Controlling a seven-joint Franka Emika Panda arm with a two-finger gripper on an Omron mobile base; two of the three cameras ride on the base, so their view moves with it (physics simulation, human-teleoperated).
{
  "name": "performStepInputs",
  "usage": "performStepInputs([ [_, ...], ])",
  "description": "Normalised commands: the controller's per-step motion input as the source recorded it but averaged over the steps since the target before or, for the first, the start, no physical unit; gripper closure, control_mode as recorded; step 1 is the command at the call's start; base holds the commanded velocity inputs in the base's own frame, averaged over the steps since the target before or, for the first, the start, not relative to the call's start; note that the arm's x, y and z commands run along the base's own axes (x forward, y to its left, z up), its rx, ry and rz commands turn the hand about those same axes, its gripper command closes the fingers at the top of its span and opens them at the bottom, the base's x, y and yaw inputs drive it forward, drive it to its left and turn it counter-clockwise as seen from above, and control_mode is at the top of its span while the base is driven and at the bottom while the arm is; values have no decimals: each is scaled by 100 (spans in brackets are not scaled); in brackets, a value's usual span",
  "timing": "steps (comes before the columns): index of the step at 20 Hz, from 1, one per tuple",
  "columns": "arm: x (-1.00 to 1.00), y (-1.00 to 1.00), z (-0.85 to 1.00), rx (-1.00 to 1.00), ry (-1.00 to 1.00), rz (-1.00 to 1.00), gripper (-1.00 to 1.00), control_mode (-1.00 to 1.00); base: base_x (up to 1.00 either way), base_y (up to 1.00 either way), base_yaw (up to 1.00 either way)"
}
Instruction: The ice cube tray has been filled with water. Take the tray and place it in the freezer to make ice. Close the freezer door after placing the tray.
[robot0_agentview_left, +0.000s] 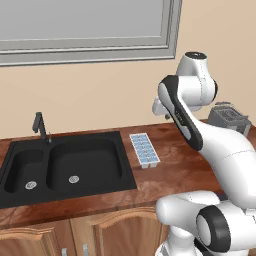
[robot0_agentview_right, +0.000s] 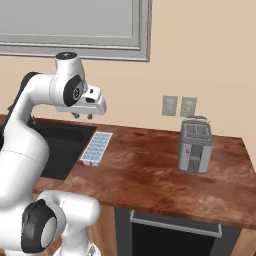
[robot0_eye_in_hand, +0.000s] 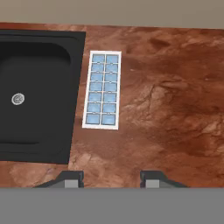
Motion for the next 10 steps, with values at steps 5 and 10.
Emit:
performStepInputs([
  [5,-19,0,-3,0,0,-1,-100,-100,0,0,0],
  [10,-34,0,-19,0,0,-9,-100,-100,0,0,0],
])
